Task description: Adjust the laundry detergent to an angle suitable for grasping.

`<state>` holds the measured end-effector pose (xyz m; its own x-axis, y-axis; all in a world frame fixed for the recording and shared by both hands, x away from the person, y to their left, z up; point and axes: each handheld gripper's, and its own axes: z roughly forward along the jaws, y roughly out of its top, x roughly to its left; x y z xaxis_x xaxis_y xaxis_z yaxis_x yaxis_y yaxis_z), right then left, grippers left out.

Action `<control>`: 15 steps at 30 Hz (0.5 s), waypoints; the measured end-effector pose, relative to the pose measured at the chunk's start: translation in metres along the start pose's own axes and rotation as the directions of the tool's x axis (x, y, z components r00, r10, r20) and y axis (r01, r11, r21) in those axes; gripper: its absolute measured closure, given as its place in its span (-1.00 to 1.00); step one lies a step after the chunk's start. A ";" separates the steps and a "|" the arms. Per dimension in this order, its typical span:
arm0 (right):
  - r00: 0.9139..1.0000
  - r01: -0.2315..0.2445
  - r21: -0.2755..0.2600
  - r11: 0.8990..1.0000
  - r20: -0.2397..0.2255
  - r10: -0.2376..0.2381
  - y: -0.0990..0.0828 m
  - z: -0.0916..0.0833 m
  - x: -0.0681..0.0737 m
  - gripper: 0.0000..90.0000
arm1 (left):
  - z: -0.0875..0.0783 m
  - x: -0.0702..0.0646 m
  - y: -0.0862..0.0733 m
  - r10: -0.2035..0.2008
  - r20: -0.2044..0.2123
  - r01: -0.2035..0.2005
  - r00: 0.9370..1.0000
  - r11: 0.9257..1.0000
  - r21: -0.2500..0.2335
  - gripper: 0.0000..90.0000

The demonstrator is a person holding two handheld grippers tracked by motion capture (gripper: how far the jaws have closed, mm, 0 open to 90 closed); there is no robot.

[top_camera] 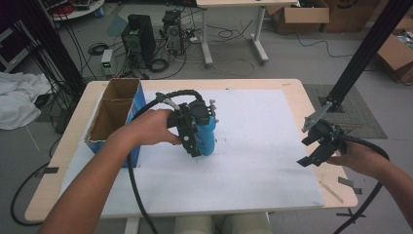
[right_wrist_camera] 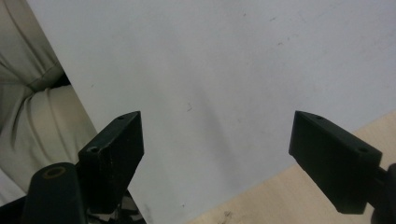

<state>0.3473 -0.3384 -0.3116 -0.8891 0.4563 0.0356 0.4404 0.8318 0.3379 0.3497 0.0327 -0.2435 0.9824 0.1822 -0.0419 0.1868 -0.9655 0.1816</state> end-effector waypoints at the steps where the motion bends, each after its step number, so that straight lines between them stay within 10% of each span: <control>1: 1.000 -0.009 -0.029 1.000 0.000 0.009 -0.001 -0.001 0.000 -0.60 | 0.000 0.001 -0.001 -0.002 0.000 0.002 1.000 1.000 0.003 -0.50; 7: 0.999 -0.040 -0.100 0.994 0.012 0.041 -0.002 0.001 0.000 -0.59 | 0.000 0.001 -0.003 -0.005 0.000 0.005 1.000 1.000 0.010 -0.49; 15: 0.994 -0.084 -0.267 0.960 0.044 0.100 -0.008 0.012 0.000 -0.60 | 0.001 0.004 -0.008 -0.014 -0.002 0.014 1.000 1.000 0.012 -0.49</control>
<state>0.3455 -0.3414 -0.3260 -0.8344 0.5504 0.0275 0.4644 0.6754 0.5728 0.3520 0.0412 -0.2463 0.9797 0.1961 -0.0428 0.2005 -0.9650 0.1693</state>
